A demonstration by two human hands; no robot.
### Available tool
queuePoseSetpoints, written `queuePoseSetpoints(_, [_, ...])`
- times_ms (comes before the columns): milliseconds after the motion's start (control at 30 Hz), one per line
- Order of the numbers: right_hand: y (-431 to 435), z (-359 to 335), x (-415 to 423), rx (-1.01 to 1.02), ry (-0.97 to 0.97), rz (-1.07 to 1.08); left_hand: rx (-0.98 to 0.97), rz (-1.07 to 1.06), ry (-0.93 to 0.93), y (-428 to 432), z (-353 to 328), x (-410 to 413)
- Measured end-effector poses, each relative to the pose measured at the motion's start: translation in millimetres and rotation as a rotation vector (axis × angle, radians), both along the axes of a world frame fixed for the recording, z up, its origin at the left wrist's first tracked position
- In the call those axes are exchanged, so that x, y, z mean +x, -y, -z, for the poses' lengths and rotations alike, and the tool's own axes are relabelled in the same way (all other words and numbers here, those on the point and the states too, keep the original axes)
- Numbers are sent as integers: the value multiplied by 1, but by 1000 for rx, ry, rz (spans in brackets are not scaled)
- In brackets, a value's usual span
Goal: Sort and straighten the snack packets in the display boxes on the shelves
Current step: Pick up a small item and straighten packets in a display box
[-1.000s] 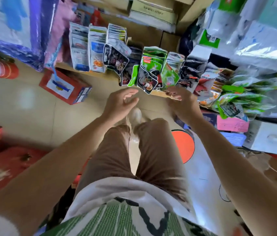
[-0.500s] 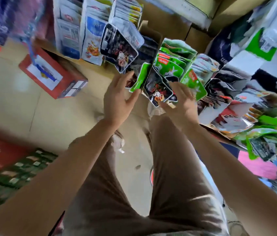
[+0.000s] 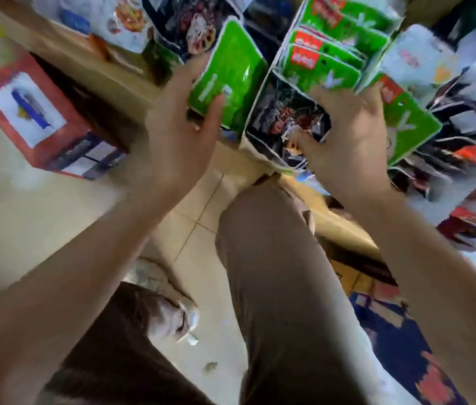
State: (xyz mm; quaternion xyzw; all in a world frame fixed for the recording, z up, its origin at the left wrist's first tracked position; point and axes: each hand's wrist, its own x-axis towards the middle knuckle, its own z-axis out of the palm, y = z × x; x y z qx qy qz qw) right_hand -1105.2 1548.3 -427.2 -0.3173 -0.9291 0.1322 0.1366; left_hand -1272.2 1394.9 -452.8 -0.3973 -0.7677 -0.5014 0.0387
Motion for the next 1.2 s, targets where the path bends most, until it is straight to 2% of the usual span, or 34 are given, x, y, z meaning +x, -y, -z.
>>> queuePoseSetpoints(133, [-5,7,3,23,-90,-30,-39,-2,-12,6,6,3])
queuePoseSetpoints(300, [-2,-3,5,9,-132,-96,-215,-21,-21,18,-10,9])
queuePoseSetpoints(500, [6,-9,31,40,-206,-206,-158,-103,98,52,-12,26])
queuePoseSetpoints(667, [24,-8,37,194,-84,-307,-327,14,41,65,19,20])
queuePoseSetpoints(833, [30,-12,10,277,77,-320,-373,136,-17,58,35,6])
queuePoseSetpoints(1067, [-4,-11,-10,330,99,-223,-352,196,-78,46,38,-18])
queuePoseSetpoints(1200, [-11,-12,-15,320,101,-189,-416,252,-83,43,43,-17])
